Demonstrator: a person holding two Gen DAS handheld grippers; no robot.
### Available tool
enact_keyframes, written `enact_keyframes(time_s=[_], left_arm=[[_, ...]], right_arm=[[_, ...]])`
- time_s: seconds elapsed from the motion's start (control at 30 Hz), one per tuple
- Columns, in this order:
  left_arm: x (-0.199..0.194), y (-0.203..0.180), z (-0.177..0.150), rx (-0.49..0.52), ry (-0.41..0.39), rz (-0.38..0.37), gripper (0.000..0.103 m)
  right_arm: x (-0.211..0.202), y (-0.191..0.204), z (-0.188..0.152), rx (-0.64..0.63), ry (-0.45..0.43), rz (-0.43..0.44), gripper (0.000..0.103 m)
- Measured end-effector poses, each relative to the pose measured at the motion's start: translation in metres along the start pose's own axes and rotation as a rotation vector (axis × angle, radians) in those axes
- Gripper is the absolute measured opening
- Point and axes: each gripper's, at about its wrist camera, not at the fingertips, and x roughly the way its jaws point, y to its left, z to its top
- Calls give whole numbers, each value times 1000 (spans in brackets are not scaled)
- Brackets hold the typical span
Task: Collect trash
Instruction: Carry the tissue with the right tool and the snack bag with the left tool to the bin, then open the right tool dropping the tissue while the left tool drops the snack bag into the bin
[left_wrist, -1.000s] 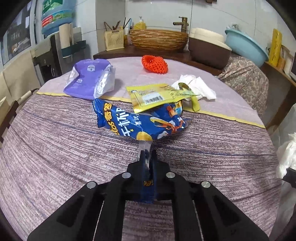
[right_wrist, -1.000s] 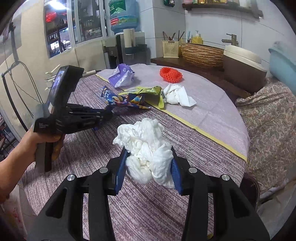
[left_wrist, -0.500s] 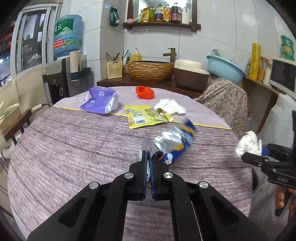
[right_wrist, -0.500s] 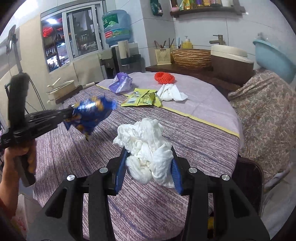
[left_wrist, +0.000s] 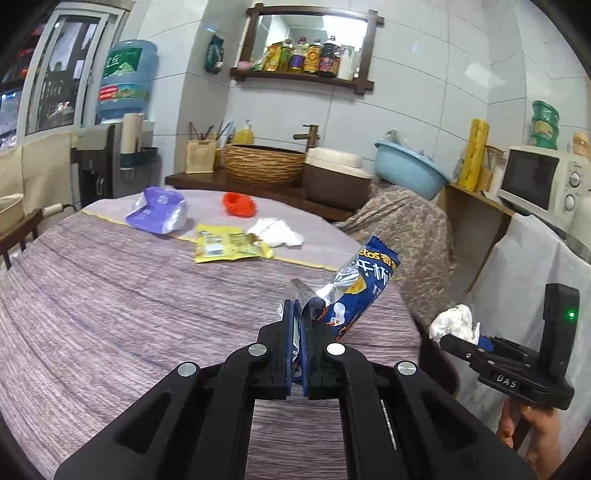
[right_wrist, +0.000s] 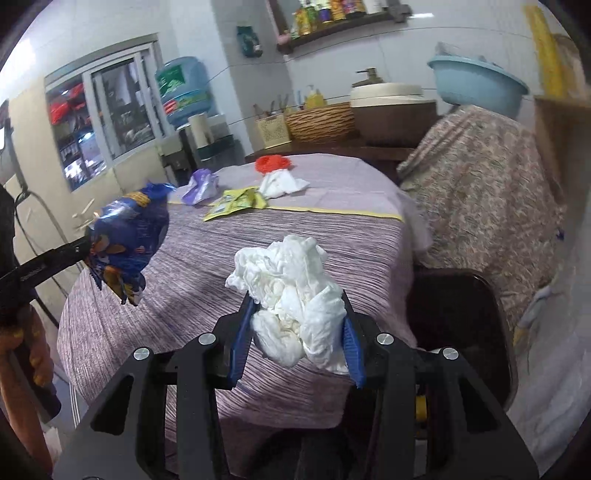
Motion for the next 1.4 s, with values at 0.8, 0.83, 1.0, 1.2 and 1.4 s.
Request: enact_keyframes(time_s=[0.8, 0.83, 1.0, 1.2, 1.4], left_arm=[[49, -116, -12, 100, 54, -238, 4], [50, -116, -13, 99, 59, -238, 4], [56, -121, -17, 106, 76, -241, 4], [63, -129, -21, 127, 92, -254, 4], [73, -139, -28, 144, 120, -273, 4]], right_arm=[[63, -145, -67, 122, 160, -312, 44], [71, -151, -71, 135, 176, -304, 45], [91, -156, -81, 129, 184, -328, 75], [91, -151, -89, 104, 200, -356, 77], [54, -143, -89, 139, 148, -372, 78]])
